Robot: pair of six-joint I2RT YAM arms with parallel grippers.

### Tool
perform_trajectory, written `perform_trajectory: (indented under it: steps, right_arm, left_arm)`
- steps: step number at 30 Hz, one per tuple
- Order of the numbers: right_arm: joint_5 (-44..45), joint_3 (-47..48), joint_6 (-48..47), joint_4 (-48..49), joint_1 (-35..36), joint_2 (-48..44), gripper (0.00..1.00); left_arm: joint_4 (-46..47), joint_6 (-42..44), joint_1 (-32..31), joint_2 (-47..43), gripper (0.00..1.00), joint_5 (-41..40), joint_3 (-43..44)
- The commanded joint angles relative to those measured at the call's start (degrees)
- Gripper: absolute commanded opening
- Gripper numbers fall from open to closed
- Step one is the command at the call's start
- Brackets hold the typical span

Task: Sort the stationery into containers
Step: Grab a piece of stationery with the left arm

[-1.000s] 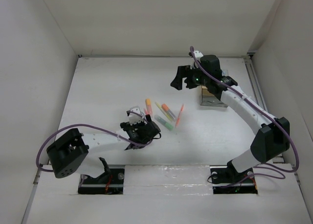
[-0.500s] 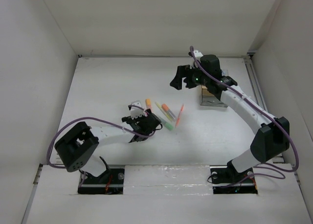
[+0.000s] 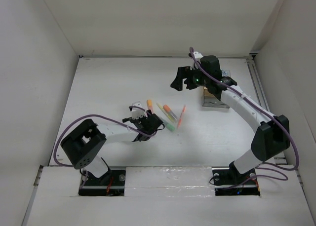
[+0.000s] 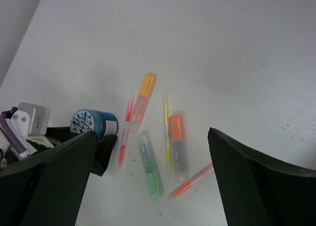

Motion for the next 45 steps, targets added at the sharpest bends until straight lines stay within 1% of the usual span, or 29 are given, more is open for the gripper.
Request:
perform_trajectory:
  steps: [1,10,12,18,25,28,29,32,33,34,38,41,42,45]
  right_arm:
    - [-0.9,1.3,-0.7,3.3,-0.1,0.1,1.0]
    - [-1.9,1.3,-0.7,4.3,-0.6,0.6,1.0]
    - [-1.9,1.3,-0.7,4.3,-0.6,1.1,1.0]
    - [-1.9,1.3,-0.7,4.9,-0.6,1.1,1.0]
    - [-1.9,0.7,-0.7,4.9,-0.6,1.1,1.0]
    - [-1.9,0.7,-0.7,4.9,-0.6,1.1,1.0]
    - [-1.9,0.2,-0.2,4.9,-0.6,1.1,1.0]
    - [-1.9,0.2,-0.2,4.9,-0.6,1.1,1.0]
    - [-1.9,0.2,-0.2,4.9,-0.6,1.1,1.0]
    - [-1.9,0.2,-0.2,4.9,-0.6,1.1,1.0]
    - [-1.9,0.2,-0.2,4.9,-0.6,1.1,1.0]
    - [-1.9,0.2,-0.2,4.9,-0.6,1.1,1.0]
    - [-1.9,-0.3,-0.2,4.9,-0.6,1.1,1.0]
    - [-1.9,-0.3,-0.2,4.9,-0.6,0.6,1.0]
  left_arm:
    - [-2.1,-1.9,0.3,1.5,1.0,-2.1,2.4]
    - [-2.6,-1.9,0.8,2.6,1.0,-2.6,2.4]
    - [-2.1,-1.9,1.9,3.2,1.0,-2.1,2.9]
    - [-1.0,1.1,2.5,3.8,1.0,-2.1,3.5]
    - [1.4,4.0,4.1,3.8,0.95,0.5,3.5]
    - [2.6,5.1,4.1,4.3,0.88,0.5,3.5]
    - [2.6,5.1,4.1,4.3,0.83,0.5,3.5]
    - [2.6,5.7,4.1,4.9,0.75,1.0,4.0]
    - [3.1,5.7,4.1,4.9,0.72,1.0,4.0]
    - [3.1,5.7,4.1,4.9,0.66,1.5,4.0]
    - [3.7,5.7,4.1,4.9,0.5,2.0,4.0]
    - [4.3,5.7,4.1,5.4,0.41,2.6,3.5]
    - [4.3,5.7,4.1,6.0,0.32,2.6,3.5]
    - [3.4,6.2,4.1,6.7,0.08,3.3,4.2]
